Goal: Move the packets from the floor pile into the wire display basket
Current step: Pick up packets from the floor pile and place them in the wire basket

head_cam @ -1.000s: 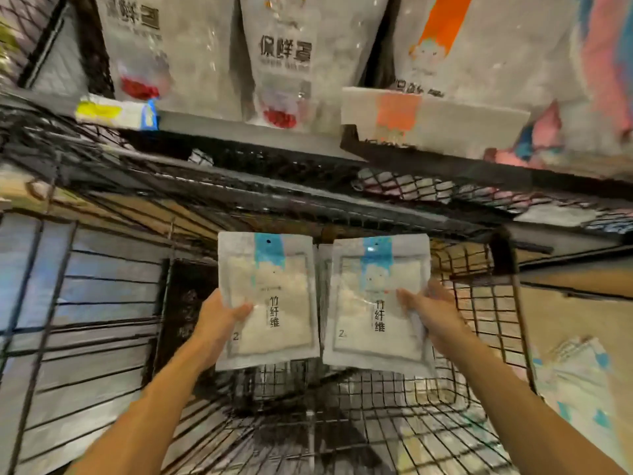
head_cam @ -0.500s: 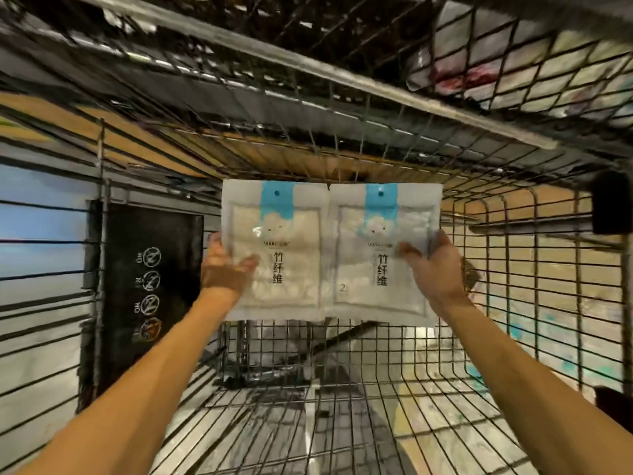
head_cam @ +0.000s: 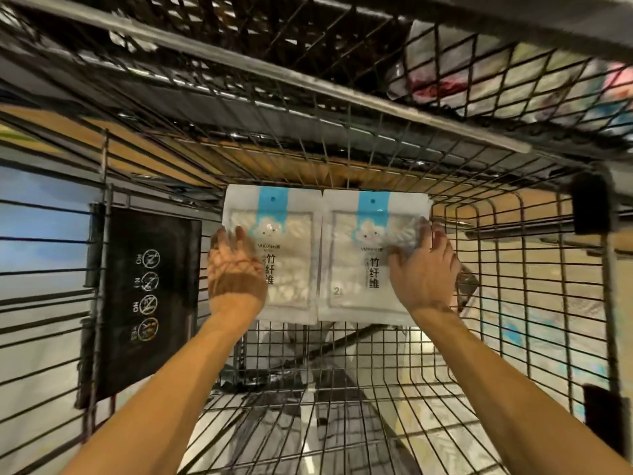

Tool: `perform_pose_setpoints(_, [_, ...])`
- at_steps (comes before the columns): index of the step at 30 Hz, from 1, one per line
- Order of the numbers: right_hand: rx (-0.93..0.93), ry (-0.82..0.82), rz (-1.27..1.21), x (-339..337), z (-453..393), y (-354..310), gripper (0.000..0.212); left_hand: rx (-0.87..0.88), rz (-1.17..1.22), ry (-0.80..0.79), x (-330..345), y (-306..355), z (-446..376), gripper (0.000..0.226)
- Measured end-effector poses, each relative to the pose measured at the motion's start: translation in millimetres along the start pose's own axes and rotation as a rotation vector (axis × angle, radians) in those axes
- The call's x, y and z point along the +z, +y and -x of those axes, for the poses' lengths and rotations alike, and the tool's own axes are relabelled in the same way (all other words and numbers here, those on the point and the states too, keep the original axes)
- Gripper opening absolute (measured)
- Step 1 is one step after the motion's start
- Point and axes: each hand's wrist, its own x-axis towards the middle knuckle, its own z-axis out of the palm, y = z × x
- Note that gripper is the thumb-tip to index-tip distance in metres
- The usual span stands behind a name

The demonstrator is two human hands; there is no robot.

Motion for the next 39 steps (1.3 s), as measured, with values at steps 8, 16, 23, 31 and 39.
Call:
perform_pose_setpoints(8, [-0.215,-0.068,0.079,-75.9,20.8,-7.1,0.074,0.189,-0.155,0.076,-87.3,28.2,38.7,0.064])
perform_pose_setpoints(16, [-0.341,0.056,0.125,-196.6,59.1,-27.7,0.077,0.278,-0.204,0.225,-199.6,70.9,100.8,0.064])
perform_pose_setpoints(23, [-0.438,0.118,0.102,-308.4,106.8,-42.3,0.081,0.331,-0.170,0.323,-299.0,108.3,178.3,0.064])
perform_pose_setpoints(31, [-0.442,0.291,0.014,-404.8,177.2,-40.5,0.082,0.449,-0.153,0.372,-392.1,137.6,250.8,0.065])
perform_pose_setpoints(39, [-0.253,0.439,-0.106,-451.1,271.6,3.0,0.081,0.782,-0.152,0.386,-417.2,159.4,294.5,0.065])
